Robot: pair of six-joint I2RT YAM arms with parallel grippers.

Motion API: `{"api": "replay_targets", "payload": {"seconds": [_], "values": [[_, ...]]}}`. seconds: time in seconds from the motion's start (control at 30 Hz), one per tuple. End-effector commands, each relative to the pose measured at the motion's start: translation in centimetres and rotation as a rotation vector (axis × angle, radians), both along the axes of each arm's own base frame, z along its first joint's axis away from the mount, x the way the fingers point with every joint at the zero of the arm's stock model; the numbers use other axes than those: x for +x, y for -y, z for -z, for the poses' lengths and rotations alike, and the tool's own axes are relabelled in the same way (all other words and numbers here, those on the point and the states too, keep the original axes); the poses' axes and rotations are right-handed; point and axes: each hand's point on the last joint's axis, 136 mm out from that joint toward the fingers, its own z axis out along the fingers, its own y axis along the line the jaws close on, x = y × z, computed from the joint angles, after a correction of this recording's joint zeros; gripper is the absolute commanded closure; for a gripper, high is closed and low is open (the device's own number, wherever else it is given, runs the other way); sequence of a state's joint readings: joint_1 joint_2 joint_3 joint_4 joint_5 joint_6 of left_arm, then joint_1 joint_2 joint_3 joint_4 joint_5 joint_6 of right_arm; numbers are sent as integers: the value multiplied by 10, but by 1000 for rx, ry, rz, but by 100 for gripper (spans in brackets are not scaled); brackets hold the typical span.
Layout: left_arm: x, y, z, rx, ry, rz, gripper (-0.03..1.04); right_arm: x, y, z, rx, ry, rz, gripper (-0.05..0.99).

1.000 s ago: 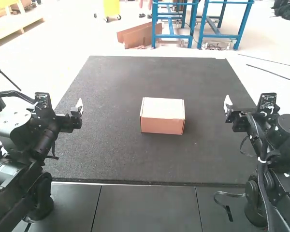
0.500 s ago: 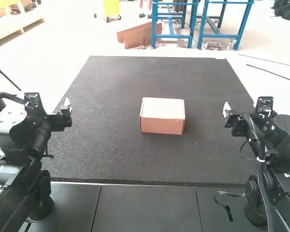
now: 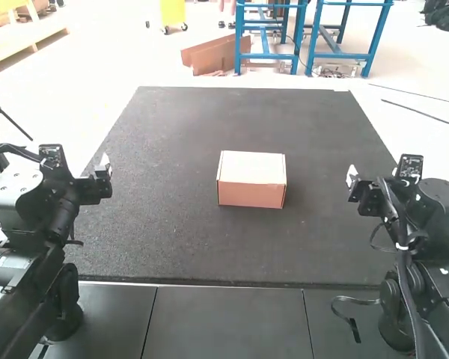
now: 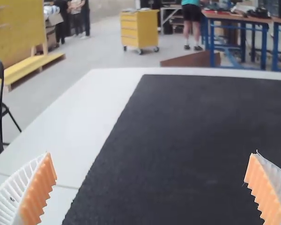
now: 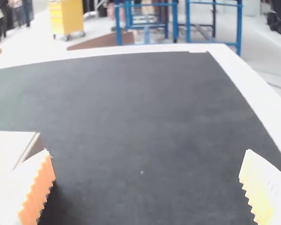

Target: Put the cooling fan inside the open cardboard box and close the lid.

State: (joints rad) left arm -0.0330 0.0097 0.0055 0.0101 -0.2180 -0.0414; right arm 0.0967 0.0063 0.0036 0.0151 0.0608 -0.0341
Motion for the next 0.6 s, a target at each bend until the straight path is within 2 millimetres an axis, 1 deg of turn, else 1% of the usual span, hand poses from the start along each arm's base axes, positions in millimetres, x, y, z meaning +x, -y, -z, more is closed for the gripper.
{"api": "replay_targets", "payload": {"seconds": [0.0, 0.2, 0.57], "values": [[0, -2, 3, 5, -4, -10, 6, 0, 6, -1, 9, 9, 32, 2], [-1, -2, 3, -36, 3, -11, 5, 0, 6, -1, 0, 9, 28, 2], [0, -2, 3, -36, 4, -10, 5, 0, 6, -1, -1, 9, 28, 2]]}}
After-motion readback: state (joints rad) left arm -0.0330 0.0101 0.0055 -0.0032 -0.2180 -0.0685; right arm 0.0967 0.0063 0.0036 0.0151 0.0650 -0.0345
